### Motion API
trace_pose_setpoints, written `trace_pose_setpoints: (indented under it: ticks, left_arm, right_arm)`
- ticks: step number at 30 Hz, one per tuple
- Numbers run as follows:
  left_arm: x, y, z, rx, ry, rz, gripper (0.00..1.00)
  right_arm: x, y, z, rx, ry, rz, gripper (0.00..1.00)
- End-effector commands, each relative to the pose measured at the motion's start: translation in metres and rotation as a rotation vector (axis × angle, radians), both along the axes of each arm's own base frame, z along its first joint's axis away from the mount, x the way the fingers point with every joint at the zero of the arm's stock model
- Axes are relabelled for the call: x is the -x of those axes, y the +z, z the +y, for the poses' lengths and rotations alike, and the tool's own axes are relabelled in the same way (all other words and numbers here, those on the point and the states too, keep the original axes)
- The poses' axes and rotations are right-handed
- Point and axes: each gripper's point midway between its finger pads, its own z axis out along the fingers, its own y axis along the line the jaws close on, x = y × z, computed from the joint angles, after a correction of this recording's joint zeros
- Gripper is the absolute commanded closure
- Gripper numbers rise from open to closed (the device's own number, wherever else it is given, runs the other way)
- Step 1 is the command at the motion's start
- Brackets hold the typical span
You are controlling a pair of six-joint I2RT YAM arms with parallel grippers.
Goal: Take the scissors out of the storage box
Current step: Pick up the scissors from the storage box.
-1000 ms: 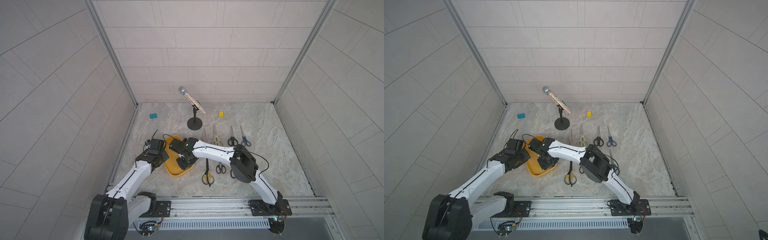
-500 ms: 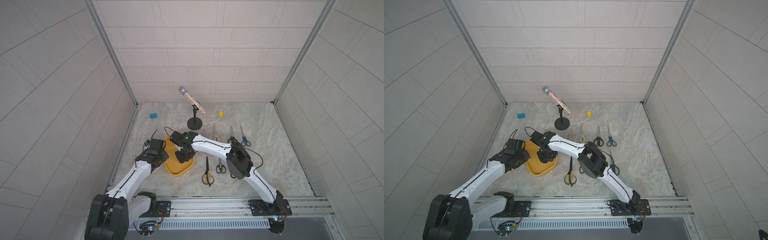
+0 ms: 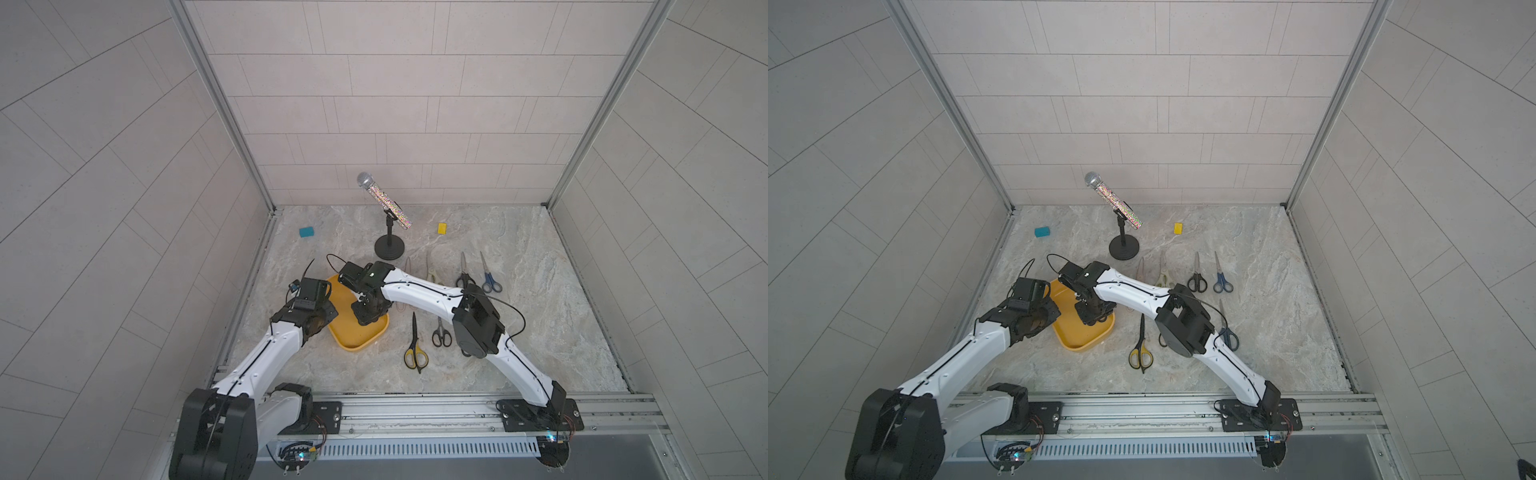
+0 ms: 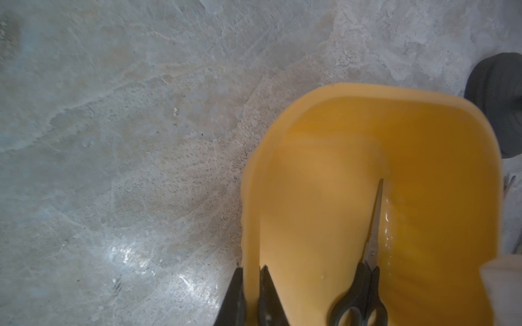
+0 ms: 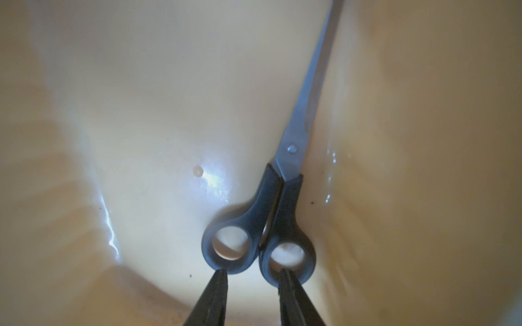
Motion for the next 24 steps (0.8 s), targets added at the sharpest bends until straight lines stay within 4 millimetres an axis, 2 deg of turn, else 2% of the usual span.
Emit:
trace_pose_setpoints:
  ticks: [1,15,24]
  left_arm:
    - [0.000,0.001,0.003,-0.011,0.010,-0.004,1.00]
    - [0.001,-0.001,0.003,-0.008,0.009,-0.001,1.00]
    - [-0.001,0.003,-0.009,0.064,0.002,-0.013,1.00]
  right_arm:
    - [0.005,-0.004,-0.012,0.060,-0.032,-0.002,0.65]
    - [-0.016,-0.019,-0.005,0.044,-0.123,-0.018,0.65]
    - [-0.018,-0.048,-0.019,0.149,-0.154,-0.008,0.65]
